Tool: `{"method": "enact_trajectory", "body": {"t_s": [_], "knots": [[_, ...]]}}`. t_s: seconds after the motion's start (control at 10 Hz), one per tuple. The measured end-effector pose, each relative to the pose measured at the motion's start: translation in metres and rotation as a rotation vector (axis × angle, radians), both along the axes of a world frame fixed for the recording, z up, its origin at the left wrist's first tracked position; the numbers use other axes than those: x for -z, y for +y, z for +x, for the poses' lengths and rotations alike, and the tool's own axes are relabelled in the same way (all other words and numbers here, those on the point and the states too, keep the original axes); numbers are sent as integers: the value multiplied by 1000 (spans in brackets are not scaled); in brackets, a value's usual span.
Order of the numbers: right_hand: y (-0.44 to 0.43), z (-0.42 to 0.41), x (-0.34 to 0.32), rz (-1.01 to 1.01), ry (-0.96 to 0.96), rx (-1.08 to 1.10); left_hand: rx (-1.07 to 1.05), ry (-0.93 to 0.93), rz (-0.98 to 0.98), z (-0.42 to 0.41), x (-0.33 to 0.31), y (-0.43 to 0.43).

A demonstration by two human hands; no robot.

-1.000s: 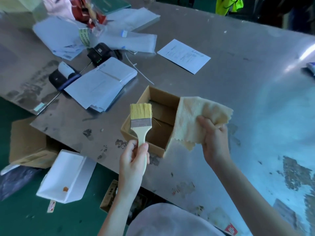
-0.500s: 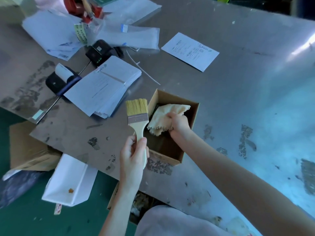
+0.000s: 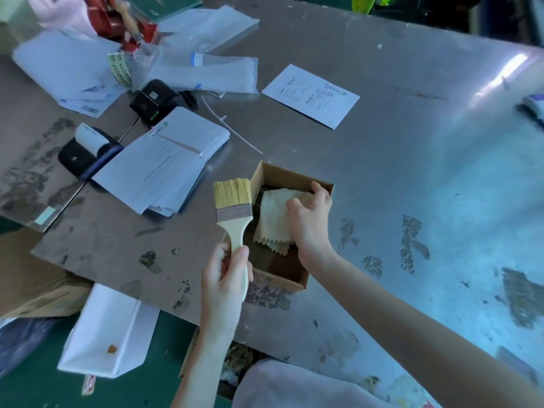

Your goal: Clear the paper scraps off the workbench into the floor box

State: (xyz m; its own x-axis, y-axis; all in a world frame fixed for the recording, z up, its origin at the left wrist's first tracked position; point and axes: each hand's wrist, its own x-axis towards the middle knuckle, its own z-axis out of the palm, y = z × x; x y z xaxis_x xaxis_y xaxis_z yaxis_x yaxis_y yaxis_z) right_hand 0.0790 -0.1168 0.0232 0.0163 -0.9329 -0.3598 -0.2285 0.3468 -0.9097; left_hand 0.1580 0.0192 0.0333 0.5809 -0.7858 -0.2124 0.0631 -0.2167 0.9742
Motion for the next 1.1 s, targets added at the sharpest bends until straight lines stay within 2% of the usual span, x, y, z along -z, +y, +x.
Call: {"method": "enact_trajectory", "body": {"t_s": [0.1, 0.3, 0.4, 0.5, 0.6, 0.7, 0.8, 0.9, 1.1], "knots": [[-2, 1, 1, -25, 44, -78, 1, -17, 23, 2, 2, 1], [-15, 11, 18, 152, 185, -161, 92, -84, 58, 5, -3, -8], [-19, 14, 23, 202, 193, -148, 204, -184, 161, 9, -6, -19], [-17, 14, 22, 151, 152, -105, 327, -366, 264, 14, 0, -37], [-18, 7, 16, 85, 50, -17, 395, -631, 263, 16, 9, -55], [-24, 3, 16, 193, -158, 10, 452, -866, 273, 22, 27, -71], [-24, 4, 18, 278, -106, -86, 545, -1081, 353, 26, 36, -81], [-22, 4, 23, 264, 87, -223, 628, -1165, 453, 22, 33, -86], [-23, 5, 21, 241, 224, -250, 698, -1117, 485, 22, 46, -95]]}}
